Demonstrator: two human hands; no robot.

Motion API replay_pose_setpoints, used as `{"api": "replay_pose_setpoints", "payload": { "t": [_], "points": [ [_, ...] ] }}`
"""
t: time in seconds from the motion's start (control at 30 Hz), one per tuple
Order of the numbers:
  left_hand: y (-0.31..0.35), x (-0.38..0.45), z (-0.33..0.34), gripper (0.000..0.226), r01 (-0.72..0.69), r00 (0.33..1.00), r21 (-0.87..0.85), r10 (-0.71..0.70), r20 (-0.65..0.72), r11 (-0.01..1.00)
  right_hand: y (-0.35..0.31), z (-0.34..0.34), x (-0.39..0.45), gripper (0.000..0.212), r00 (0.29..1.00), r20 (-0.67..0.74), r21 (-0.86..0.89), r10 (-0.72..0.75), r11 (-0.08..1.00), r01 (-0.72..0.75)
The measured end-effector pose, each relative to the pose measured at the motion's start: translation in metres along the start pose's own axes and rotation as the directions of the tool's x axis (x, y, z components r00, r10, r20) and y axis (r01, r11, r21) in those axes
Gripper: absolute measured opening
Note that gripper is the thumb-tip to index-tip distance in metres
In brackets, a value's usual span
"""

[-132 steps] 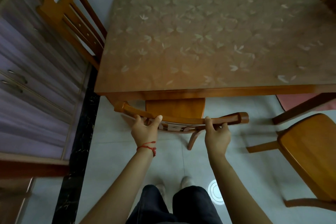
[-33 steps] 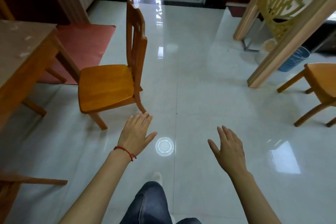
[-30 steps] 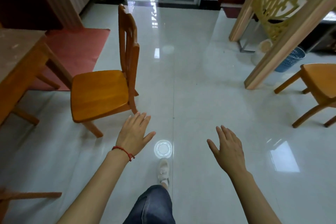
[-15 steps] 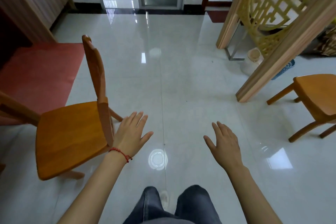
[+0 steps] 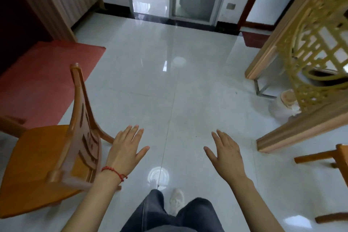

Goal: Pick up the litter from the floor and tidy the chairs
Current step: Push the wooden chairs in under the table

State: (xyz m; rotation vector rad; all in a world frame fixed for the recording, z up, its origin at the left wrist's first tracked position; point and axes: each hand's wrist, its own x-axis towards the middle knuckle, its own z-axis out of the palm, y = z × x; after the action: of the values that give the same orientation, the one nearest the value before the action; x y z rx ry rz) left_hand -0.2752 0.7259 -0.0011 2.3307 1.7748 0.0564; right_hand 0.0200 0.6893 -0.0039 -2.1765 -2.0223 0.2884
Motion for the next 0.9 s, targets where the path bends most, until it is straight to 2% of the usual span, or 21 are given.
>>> {"api": "replay_pose_setpoints", "payload": {
  "t": [0.13, 0.43, 0.6, 0.77, 0.9],
  "points": [
    [0.003, 0.041, -0.004, 0.081, 0.091, 0.996, -0.011, -0.09, 0.019, 0.996, 0.007, -0.007, 0.072, 0.066, 0.994, 0.056, -0.021, -0.096, 0.995, 0.097],
    [-0.027, 0.138, -0.006, 0.081, 0.276, 0.96, 0.0, -0.275, 0.05, 0.961, -0.019, 0.002, 0.231, 0.062, 0.957, 0.09, -0.017, -0.277, 0.96, 0.28],
    [-0.047, 0.182, -0.013, 0.079, 0.386, 0.921, -0.014, -0.384, 0.068, 0.922, -0.051, 0.002, 0.309, 0.059, 0.911, 0.128, -0.02, -0.393, 0.917, 0.398],
    [-0.057, 0.198, -0.022, 0.079, 0.527, 0.85, -0.044, -0.525, 0.037, 0.849, -0.081, 0.001, 0.363, 0.06, 0.827, 0.199, 0.001, -0.527, 0.843, 0.537],
    [-0.055, 0.195, -0.022, 0.08, 0.67, 0.74, -0.083, -0.673, -0.002, 0.738, -0.11, 0.003, 0.398, 0.072, 0.685, 0.255, 0.049, -0.683, 0.716, 0.696]
  ]
}}
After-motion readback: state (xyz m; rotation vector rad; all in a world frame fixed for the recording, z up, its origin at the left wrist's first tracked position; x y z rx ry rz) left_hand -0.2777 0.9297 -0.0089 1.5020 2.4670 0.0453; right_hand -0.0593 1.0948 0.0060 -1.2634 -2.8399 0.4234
